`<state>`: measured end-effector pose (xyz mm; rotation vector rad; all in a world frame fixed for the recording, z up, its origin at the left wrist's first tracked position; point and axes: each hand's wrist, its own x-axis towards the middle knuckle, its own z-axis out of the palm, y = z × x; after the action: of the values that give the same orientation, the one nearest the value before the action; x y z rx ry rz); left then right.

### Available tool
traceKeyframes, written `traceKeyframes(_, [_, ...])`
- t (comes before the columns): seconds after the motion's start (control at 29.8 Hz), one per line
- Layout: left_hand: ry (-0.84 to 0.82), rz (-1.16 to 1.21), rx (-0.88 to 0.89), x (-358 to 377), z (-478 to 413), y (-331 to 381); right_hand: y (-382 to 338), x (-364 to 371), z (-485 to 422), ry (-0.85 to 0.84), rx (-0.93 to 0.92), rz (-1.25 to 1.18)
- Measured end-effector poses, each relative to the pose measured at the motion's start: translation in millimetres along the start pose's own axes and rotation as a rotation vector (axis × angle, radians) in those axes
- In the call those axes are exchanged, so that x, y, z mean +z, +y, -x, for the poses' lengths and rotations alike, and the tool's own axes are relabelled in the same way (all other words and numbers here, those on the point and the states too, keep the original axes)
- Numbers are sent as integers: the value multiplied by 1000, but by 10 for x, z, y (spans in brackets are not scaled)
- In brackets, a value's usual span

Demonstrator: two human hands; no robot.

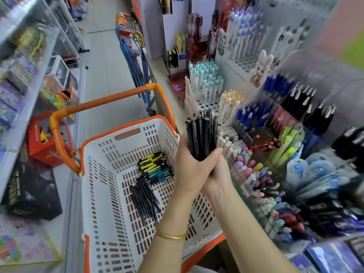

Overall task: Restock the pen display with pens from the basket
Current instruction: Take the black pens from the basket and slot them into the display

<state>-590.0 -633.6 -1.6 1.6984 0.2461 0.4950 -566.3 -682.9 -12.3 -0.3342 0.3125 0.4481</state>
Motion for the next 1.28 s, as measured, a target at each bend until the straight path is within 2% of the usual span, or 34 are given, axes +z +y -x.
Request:
traceKeyframes(0.24, [-61,64,-76,45,34,18,100,20,102,-16,-74,-53])
traceKeyframes(0.37, [-65,151,-151,15,10,0,61,-63,124,128,-1,72])
traceKeyframes(0.57, [-100,378,-291,-69,1,-55,-27,-90,308,172,-9,214])
traceKeyframes(0.64, [-191,543,-356,-110,5,-34,-110,-120,331,215,-42,314])
traceKeyframes(0.74, [-411,748,-405,-153,37,-46,-260,-61,326,255,-146,482])
traceKeyframes(0.87, [-609,937,-455,-189,96,-58,-444,211,461,140,-214,806])
traceKeyframes(0.94, [-665,956,-466,-201,115,-57,-489,311,531,71,-257,948])
traceKeyframes(1.11, [-774,1043,-482,-239,129,-14,-493,426,622,9,-273,1085])
traceKeyframes(1.28, [-774,1074,-537,-250,131,-20,-523,381,523,53,-337,1194])
